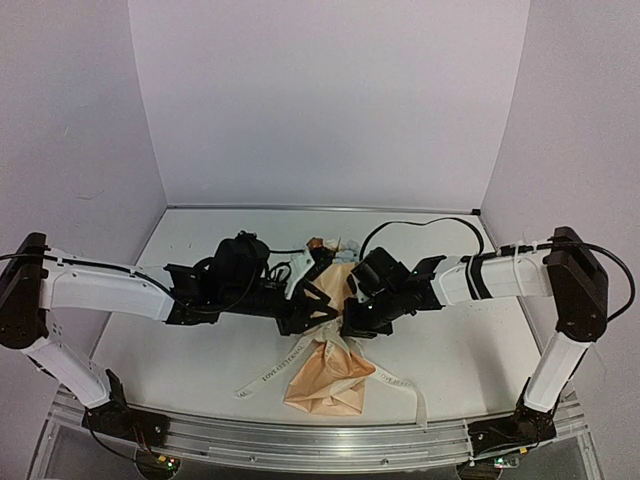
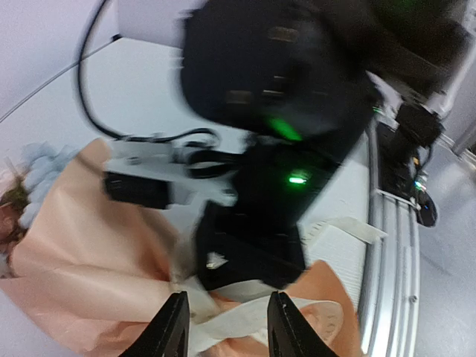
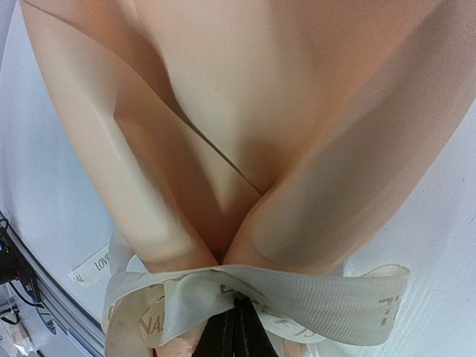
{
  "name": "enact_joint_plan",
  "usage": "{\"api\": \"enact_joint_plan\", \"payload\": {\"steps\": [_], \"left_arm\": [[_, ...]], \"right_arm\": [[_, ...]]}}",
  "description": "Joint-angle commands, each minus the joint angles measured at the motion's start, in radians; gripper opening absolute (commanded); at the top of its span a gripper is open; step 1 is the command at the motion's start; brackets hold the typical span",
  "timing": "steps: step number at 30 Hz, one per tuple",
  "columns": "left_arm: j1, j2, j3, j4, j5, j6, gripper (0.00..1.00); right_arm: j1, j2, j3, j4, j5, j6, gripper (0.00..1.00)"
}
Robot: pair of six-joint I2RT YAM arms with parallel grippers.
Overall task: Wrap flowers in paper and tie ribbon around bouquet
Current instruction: Cross the half-tied ribbon over the folded bouquet.
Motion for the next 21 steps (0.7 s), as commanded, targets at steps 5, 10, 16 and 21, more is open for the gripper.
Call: {"api": "enact_joint_plan", "payload": {"steps": [5,10,16,21], "left_arm": [[0.082,0.177,0.181,-0.137,0.068,0.012,0.35],[0.082,0.225,0.243,-0.236,0.117,0.055,0.36],[0.082,0.278,0.285,-0.327,0.109,0.095,0.34],[0.082,0.321,0.32,-0.362,0.093,0.113,0.3]], "right_arm": [[0.009,-0.072,-0.052,0.04,0.074,-0.032,0.0],[0.01,-0.086,-0.074,0.048,0.064,-0.05,0.0],[0.01,-0.096,-0.081,0.049,0.05,-0.083,0.0],[0.01,-0.096,-0.073,0.05,0.044,-0.09,0.0]]}}
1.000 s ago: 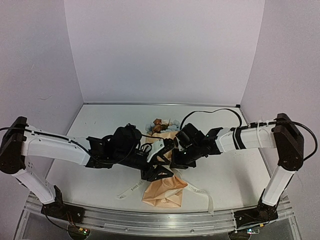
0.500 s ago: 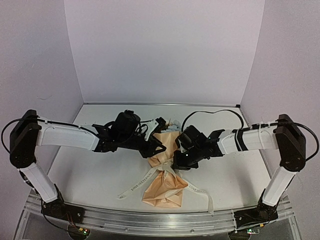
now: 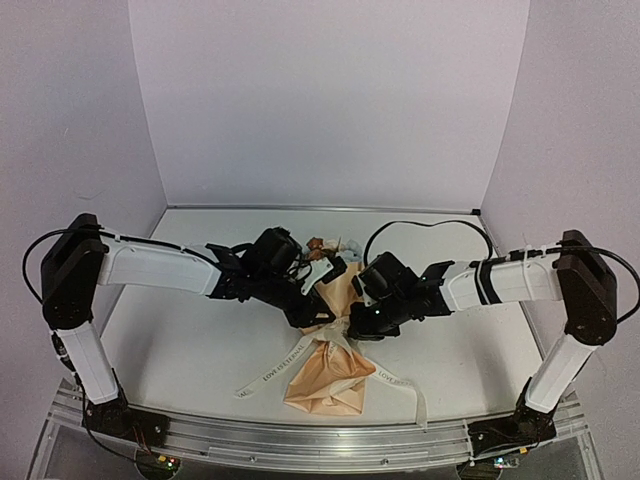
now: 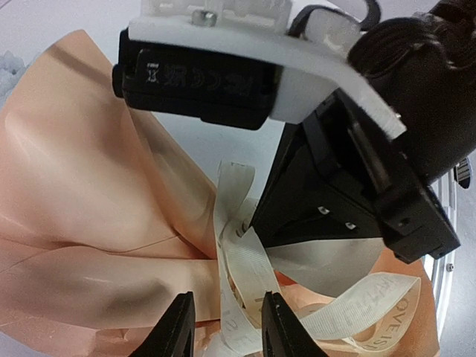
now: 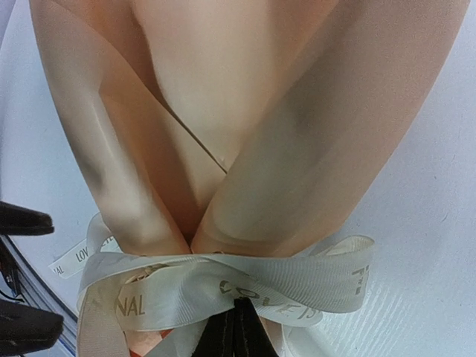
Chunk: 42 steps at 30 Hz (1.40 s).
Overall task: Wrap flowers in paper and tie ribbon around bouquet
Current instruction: Cross the half-tied ribbon over the folded bouquet.
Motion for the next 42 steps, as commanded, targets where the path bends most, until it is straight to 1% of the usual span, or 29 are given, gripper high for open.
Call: {"api": "enact_joint_plan", "payload": {"steps": [1,8,15,17,28,31,35,37,42], "left_arm": [[0.0,0.043,0.077,-0.064,0.005,0.044,0.29],[0.0,0.068,0.099,-0.079,0.017,0.051,0.22],[-0.001,0.059,0.091,-0.084,0.029,0.052,0.03],[-0.001,0.043,0.076,-0.071,0.028,0.055,0.0],[0.0,-0.033,0.009,0.029,-0.006,0.044,0.0],[0.0,-0.053,-0.007,0.065,-0.018,0.036,0.0],[0.0,-0.06,-0.014,0.091,-0.017,0.033,0.0],[-0.001,-0.058,-0.016,0.094,-0.02,0.035,0.0],[0.0,-0.071,-0.033,0.117,-0.004,0.039,0.0]], "right_arm": [[0.005,-0.043,-0.001,0.016,0.004,-0.026,0.0],[0.004,-0.048,0.003,0.016,0.007,-0.035,0.0],[0.005,-0.045,0.007,0.016,0.009,-0.047,0.0],[0.005,-0.048,0.006,0.017,0.007,-0.053,0.0],[0.004,-0.076,-0.011,0.028,0.012,-0.083,0.0],[0.005,-0.07,-0.013,0.059,-0.01,-0.085,0.0],[0.005,-0.045,-0.031,0.149,-0.03,-0.092,0.0],[0.005,-0.036,-0.039,0.183,-0.034,-0.113,0.0],[0.004,-0.02,-0.05,0.209,-0.03,-0.188,0.0]]}}
